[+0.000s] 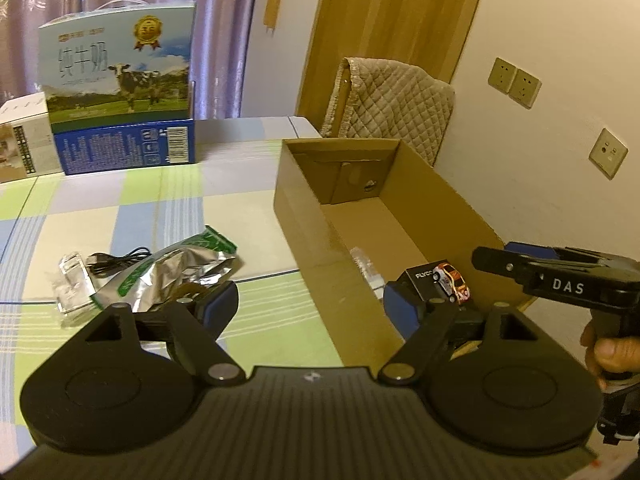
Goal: Organize objects
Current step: 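Release the night light into the box from the left tool while the right tool drops the figure, then move both open tools back over the remaining items on the table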
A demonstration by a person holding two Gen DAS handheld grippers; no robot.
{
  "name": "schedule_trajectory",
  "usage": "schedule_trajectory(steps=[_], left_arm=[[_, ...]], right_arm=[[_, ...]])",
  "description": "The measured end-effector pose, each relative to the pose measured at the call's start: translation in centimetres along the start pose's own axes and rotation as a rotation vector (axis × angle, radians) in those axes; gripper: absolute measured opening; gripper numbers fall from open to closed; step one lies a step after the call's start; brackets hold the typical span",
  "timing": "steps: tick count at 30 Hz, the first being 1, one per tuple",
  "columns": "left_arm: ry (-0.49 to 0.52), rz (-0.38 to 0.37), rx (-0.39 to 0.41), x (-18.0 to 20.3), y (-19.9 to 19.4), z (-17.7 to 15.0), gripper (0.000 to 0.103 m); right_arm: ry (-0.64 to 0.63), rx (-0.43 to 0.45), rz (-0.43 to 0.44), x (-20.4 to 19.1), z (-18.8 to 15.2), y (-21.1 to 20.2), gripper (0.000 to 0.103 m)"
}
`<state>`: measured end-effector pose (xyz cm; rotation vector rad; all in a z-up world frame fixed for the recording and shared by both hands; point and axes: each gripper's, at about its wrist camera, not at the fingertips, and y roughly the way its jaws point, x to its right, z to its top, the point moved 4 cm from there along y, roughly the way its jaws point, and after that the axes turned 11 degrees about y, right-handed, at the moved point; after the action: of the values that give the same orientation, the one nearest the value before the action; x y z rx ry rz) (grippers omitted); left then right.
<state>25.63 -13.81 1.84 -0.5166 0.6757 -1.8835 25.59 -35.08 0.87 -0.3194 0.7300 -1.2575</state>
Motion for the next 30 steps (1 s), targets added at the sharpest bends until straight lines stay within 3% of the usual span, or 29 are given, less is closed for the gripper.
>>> schedule_trajectory(steps=[18,30], left_arm=[[-0.054,0.07,0.018,-3.4,-5.6,-3.0,0.081],[-0.082,0.127,0.023,-6.2,-8.5,-5.1,0.085]], right_arm=[[0.0,0.012,0.027,-4.5,-1.4,-3.6,0.058],[-0.046,-0.027,0.091,-9.4,-3.4,-3.2,0.058]])
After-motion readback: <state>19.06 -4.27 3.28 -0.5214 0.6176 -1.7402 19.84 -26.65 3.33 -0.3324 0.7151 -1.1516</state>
